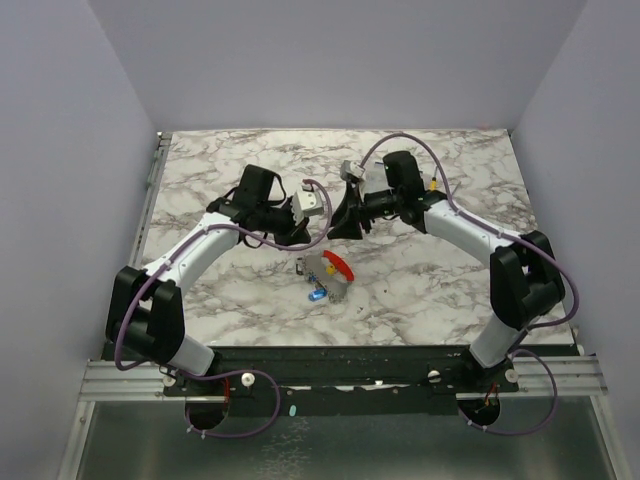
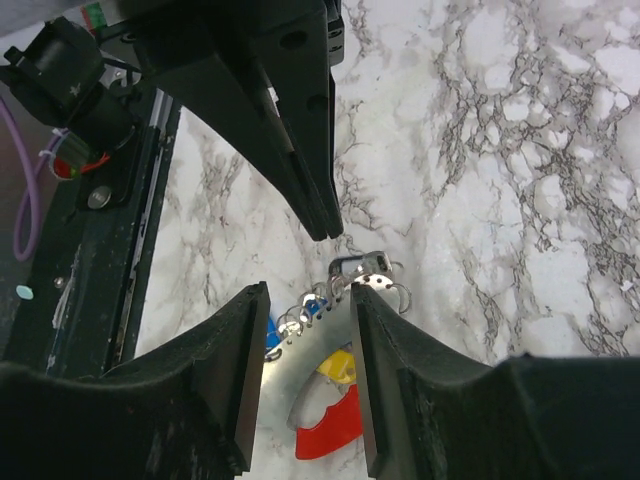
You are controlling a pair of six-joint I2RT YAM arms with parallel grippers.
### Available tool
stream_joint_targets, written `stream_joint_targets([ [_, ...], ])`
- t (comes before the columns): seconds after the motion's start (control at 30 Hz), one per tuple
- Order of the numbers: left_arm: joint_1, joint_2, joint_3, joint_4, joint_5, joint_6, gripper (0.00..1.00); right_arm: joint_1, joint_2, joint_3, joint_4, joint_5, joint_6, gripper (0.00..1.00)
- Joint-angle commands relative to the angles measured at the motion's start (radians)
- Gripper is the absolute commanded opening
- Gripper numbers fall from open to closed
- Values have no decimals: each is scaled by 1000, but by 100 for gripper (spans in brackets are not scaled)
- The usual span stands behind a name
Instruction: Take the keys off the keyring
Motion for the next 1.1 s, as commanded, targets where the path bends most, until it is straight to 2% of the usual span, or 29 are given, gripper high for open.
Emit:
stream_joint_targets([
  [0.0, -13, 10, 50, -60, -13, 44, 0, 21, 35, 39, -70, -11, -20, 46],
  [0.13, -15, 17, 45, -60, -22, 46, 0, 23, 92, 70, -127, -9, -88, 44],
  [0.2, 34, 17, 29, -47, 34, 21, 0, 23, 110, 72, -142, 12, -105, 43],
  [0.23, 62, 15, 10, -17, 86, -4, 6, 24, 114, 68, -140, 18, -108, 43],
  [0.3, 171, 8, -43, 79, 198, -128, 25, 29, 127, 70, -144, 46, -113, 44],
  [0.37, 225, -12, -102, 161, 221, -199, 39, 40, 153, 102, -183, 97, -143, 44],
  [0.5, 301, -70, -219, 382, 164, -401, 43, 88, 213, 172, -220, 225, -118, 44],
  [0.6, 344, -97, -260, 487, 23, -503, 46, 147, 251, 221, -211, 361, -26, 44],
  [0.67, 369, -104, -271, 553, -66, -579, 48, 185, 297, 282, -277, 413, 2, 43],
  [0.77, 410, -109, -262, 585, -148, -650, 50, 231, 379, 416, -399, 495, 35, 43],
  [0.83, 428, -117, -257, 602, -198, -698, 56, 253, 439, 497, -481, 539, 45, 42],
  [0.9, 432, -119, -248, 605, -258, -734, 59, 270, 494, 575, -550, 585, 40, 40],
  [1.07, 435, -127, -265, 624, -248, -748, 60, 286, 586, 693, -645, 653, 33, 37],
])
